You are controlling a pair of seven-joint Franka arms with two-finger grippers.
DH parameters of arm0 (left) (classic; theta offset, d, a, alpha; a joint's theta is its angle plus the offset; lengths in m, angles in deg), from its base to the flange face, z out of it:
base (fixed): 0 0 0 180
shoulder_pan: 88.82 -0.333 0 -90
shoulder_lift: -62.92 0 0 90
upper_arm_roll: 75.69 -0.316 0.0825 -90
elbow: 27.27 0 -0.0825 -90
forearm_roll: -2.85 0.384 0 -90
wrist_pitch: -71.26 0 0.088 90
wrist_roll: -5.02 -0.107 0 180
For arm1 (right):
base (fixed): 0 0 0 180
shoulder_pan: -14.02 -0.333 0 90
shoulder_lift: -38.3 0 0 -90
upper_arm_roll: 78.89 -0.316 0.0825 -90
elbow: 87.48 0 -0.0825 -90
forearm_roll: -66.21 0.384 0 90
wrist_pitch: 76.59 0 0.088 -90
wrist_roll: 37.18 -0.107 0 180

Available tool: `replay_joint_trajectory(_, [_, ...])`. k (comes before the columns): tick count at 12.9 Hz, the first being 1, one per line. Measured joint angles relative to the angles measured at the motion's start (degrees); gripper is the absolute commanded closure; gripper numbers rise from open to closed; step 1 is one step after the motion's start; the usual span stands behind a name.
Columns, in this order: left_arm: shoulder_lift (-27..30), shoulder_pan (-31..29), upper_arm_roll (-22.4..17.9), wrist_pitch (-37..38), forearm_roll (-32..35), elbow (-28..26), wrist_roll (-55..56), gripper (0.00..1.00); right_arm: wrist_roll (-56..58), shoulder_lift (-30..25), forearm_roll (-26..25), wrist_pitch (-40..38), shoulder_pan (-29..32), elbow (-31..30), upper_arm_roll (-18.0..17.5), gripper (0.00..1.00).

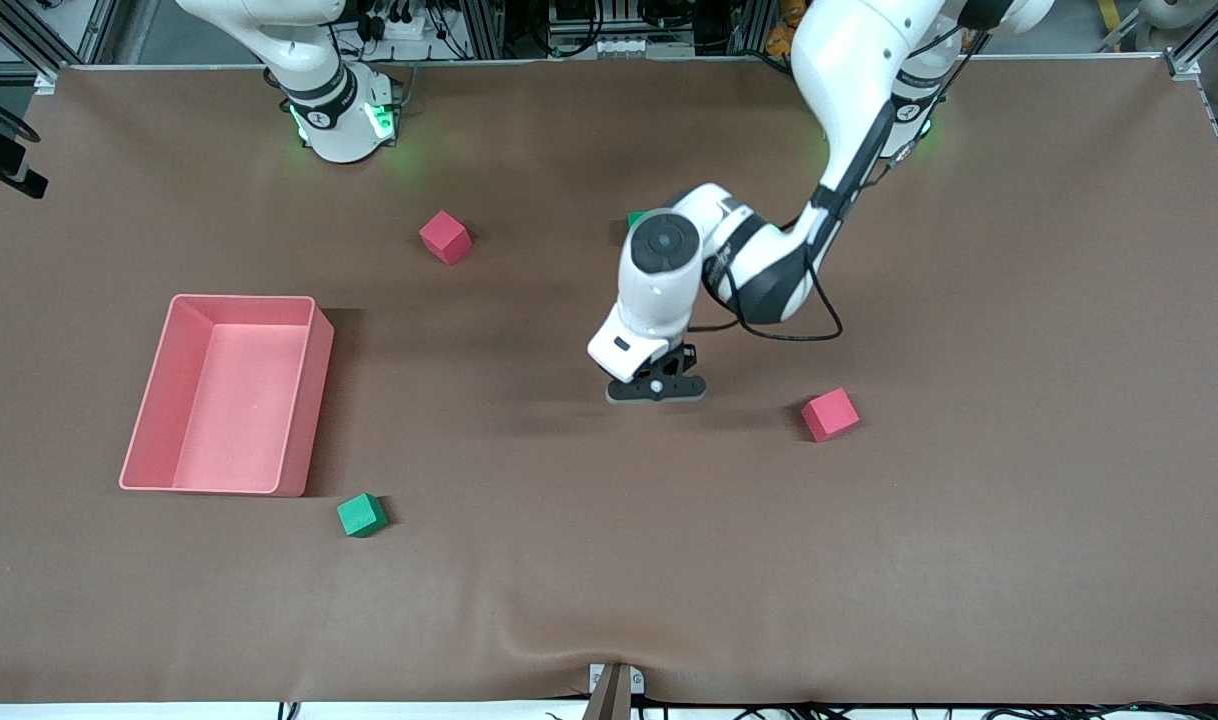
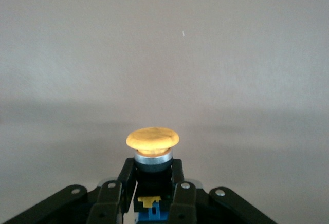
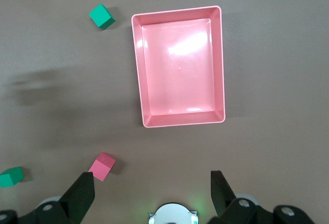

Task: Place and upright button with both arms
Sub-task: 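Lift the upright button with the left gripper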

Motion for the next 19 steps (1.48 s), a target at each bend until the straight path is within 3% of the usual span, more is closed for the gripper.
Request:
replay_joint_trajectory(4, [-0.1,5.1,-0.1,0.2,8.0,-0.5,11.8,0.96,0.0,0.1,0.0,0.0,0.0,0.0,0.1,0.00])
replay_joint_trajectory(8, [-0.2,6.6,-0.7,0.6,14.9,-0.2,28.3,0.95,0.0,0.2,0.0,0.1,-0.1,0.0,0.0,0.00])
replay_joint_trajectory(19, [-5.2,18.8,-1.0,16.8,45.6,-0.1,65.1,0.99,0.0,0.5,0.0,0.1,-0.2,-0.6,0.0,0.00])
